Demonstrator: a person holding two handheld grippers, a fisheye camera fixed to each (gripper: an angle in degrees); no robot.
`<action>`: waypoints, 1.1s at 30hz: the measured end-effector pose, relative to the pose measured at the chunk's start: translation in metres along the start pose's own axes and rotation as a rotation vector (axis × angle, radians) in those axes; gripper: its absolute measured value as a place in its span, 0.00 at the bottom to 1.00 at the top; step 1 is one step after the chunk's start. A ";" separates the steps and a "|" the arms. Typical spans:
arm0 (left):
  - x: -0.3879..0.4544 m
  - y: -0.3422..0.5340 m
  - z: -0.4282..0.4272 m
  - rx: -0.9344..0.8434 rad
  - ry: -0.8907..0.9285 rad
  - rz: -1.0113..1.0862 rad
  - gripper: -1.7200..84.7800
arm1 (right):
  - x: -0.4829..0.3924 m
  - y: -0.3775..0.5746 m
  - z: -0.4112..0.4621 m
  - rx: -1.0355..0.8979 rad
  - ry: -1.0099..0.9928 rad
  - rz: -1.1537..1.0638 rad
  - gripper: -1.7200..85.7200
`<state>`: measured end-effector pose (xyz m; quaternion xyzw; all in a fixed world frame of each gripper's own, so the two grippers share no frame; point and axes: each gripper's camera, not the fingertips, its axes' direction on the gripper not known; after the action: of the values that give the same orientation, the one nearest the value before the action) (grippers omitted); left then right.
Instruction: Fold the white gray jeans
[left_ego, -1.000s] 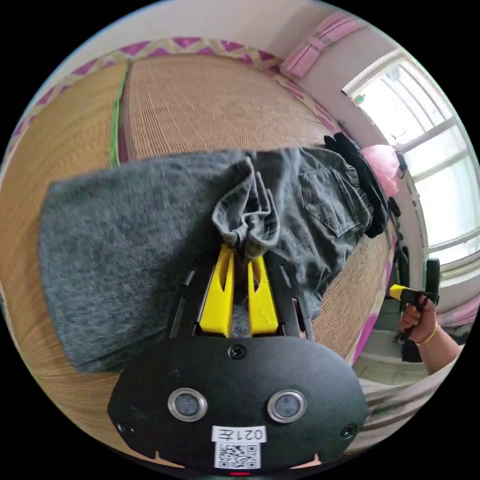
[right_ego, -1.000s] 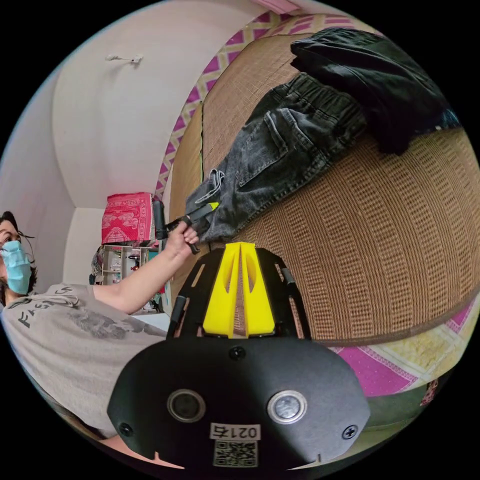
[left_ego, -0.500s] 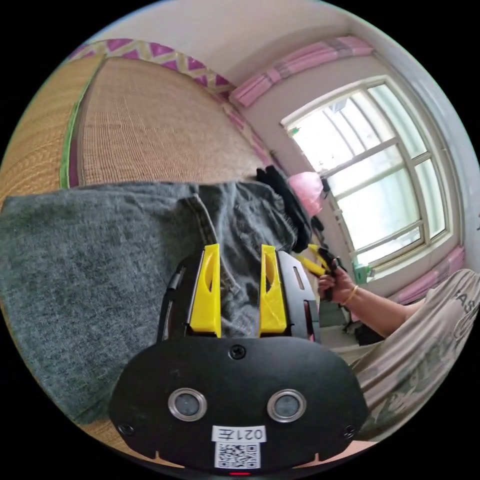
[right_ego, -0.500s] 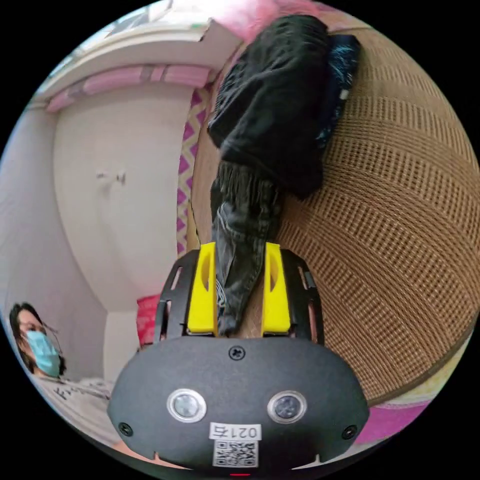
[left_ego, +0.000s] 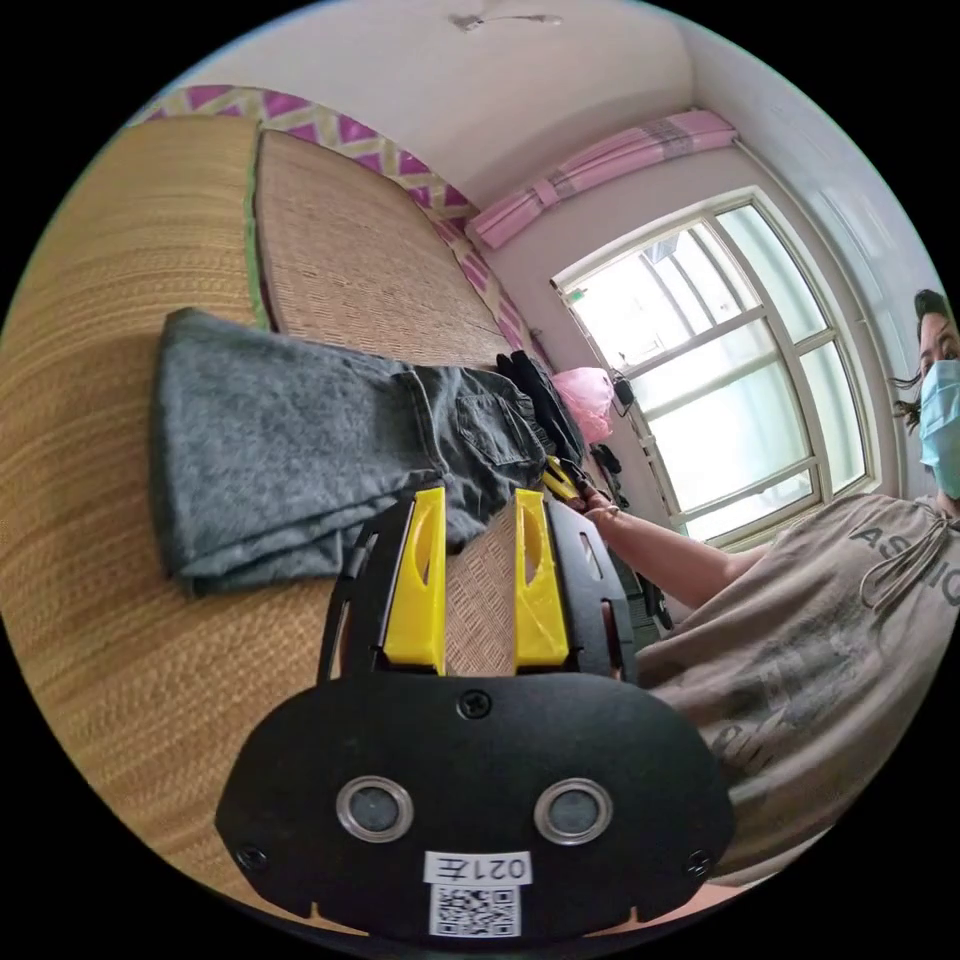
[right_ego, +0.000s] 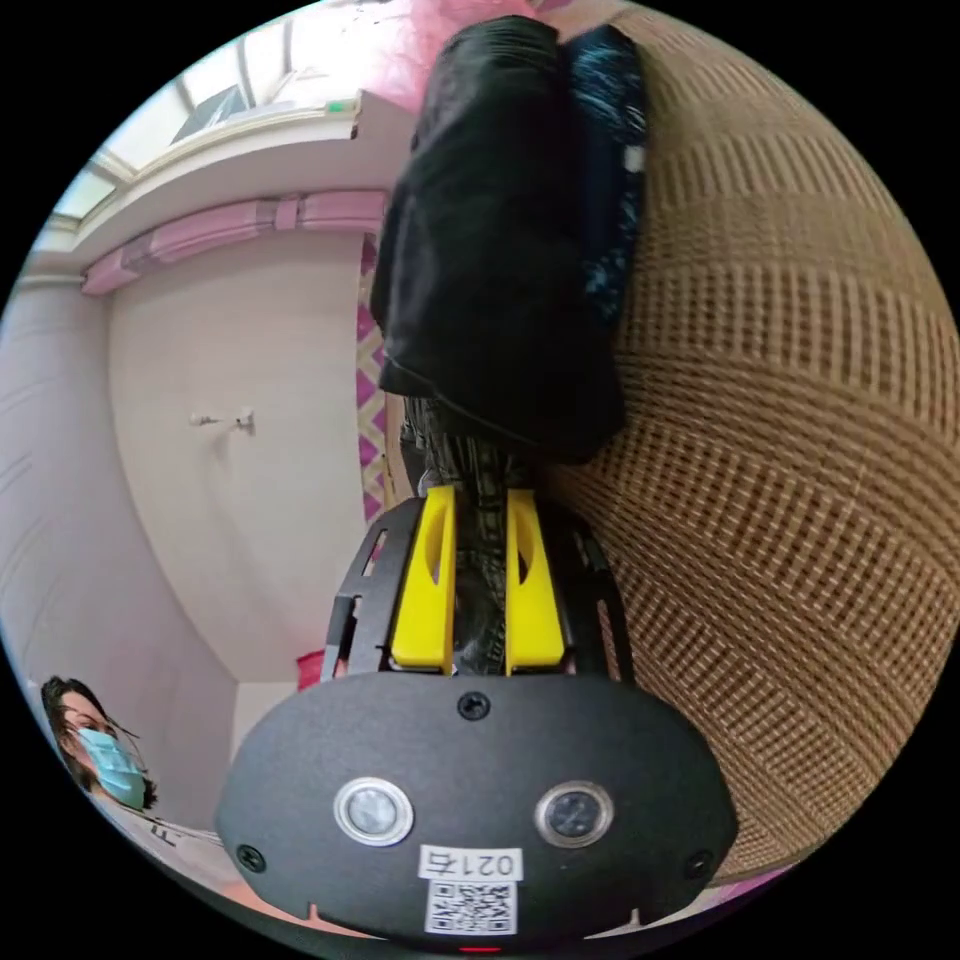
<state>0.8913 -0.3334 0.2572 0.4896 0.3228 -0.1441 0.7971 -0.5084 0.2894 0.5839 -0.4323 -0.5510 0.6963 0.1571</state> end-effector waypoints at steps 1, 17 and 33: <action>-0.005 0.011 -0.015 0.011 -0.003 -0.021 0.13 | -0.012 0.003 0.001 0.000 0.020 -0.018 0.10; -0.069 0.108 -0.148 0.118 0.020 -0.162 0.12 | -0.406 0.428 0.264 -0.450 0.589 -1.848 0.06; -0.124 0.047 -0.170 0.223 0.070 -0.139 0.12 | -0.333 0.486 0.386 -0.767 0.730 -1.857 0.07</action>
<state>0.7606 -0.1728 0.3179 0.5564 0.3656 -0.2165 0.7140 -0.4908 -0.3530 0.2946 -0.0464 -0.7664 -0.0874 0.6347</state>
